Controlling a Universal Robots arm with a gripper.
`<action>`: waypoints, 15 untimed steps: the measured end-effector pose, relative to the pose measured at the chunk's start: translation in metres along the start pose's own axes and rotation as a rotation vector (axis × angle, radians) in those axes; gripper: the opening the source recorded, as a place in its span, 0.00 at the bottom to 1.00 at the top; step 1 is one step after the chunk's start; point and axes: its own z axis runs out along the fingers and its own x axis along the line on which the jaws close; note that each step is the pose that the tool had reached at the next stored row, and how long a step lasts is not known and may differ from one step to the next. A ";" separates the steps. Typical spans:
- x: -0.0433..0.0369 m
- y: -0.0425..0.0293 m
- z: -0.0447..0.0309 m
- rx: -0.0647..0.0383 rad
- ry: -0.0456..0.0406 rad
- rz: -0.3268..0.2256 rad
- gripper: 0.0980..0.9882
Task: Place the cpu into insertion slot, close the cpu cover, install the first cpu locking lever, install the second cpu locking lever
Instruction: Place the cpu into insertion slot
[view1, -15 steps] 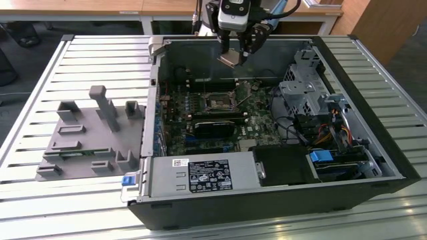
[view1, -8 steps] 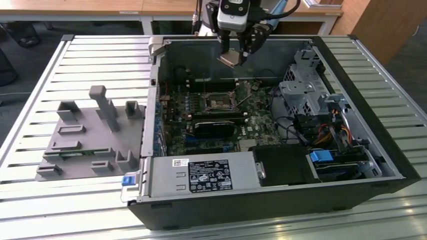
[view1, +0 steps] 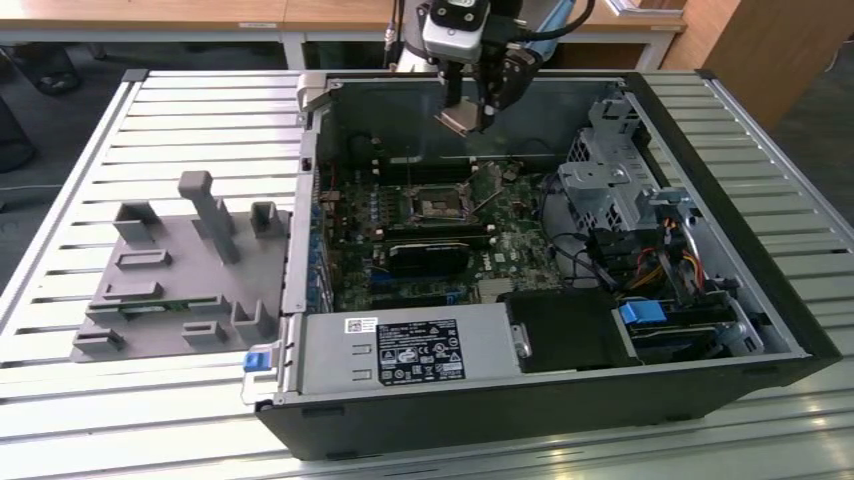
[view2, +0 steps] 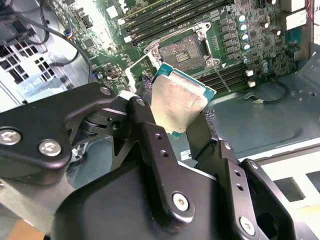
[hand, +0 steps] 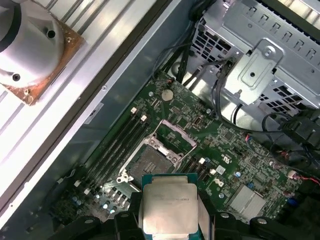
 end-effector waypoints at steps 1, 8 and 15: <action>0.0000 0.0000 0.0001 0.000 -0.0008 0.010 0.48; 0.0000 0.0000 0.0004 -0.001 -0.0052 0.065 0.48; 0.0001 -0.0001 0.0007 -0.002 -0.0085 0.106 0.48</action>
